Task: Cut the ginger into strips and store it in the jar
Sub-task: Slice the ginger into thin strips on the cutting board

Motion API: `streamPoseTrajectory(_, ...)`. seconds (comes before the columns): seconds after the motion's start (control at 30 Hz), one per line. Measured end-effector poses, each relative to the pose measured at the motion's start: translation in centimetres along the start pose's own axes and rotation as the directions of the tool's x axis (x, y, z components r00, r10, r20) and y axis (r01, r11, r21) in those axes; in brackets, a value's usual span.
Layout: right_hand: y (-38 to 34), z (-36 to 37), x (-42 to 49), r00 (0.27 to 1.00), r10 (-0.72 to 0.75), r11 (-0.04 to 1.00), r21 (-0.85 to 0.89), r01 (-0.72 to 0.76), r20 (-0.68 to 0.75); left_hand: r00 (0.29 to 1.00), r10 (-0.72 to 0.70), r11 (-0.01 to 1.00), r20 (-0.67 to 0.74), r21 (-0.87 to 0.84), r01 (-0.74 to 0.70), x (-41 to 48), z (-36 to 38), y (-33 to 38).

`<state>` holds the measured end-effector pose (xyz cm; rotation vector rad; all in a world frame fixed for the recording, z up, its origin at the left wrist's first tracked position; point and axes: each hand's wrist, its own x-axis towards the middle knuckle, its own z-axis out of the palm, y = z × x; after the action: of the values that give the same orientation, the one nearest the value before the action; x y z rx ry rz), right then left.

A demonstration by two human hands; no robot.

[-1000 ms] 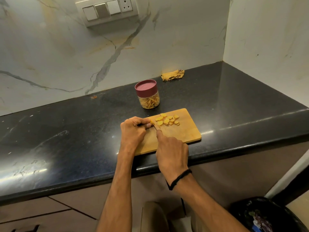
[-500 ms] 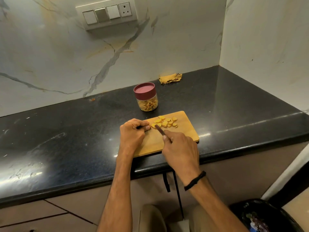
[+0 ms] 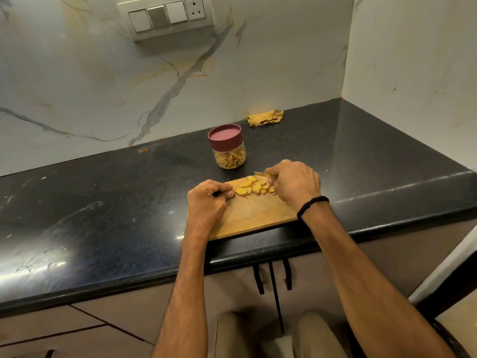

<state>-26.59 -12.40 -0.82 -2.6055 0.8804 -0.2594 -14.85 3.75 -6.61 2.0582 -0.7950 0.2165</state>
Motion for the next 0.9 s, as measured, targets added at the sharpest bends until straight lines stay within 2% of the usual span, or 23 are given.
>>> streamPoseTrajectory(0.3,0.1,-0.8,-1.5,0.998,-0.019,1.000,0.002,0.019,0.060,1.000,-0.008,1.000,0.008,-0.001,0.008,0.0,-0.1,0.0)
streamPoseTrajectory(0.43,-0.1,-0.8,-2.0,0.999,-0.037,0.998,0.049,0.038,-0.026,1.000,0.011,1.000,0.019,0.025,-0.011,0.0,-0.1,0.1)
streamPoseTrajectory(0.57,-1.6,0.9,-3.3,0.990,-0.051,0.978,0.195,0.077,-0.133,1.000,-0.004,0.999,0.022,0.044,0.003,0.0,-0.2,0.2)
streamPoseTrajectory(0.7,-3.5,3.5,-5.0,0.985,-0.084,0.957,0.263,0.122,-0.152,0.999,-0.036,0.999,0.012,0.032,0.036,-0.1,-0.1,0.5)
streamPoseTrajectory(0.9,-4.6,6.0,-5.9,0.989,-0.036,0.972,0.227,0.068,-0.141,1.000,0.001,1.000,-0.021,0.002,-0.001,-0.3,-0.1,0.3)
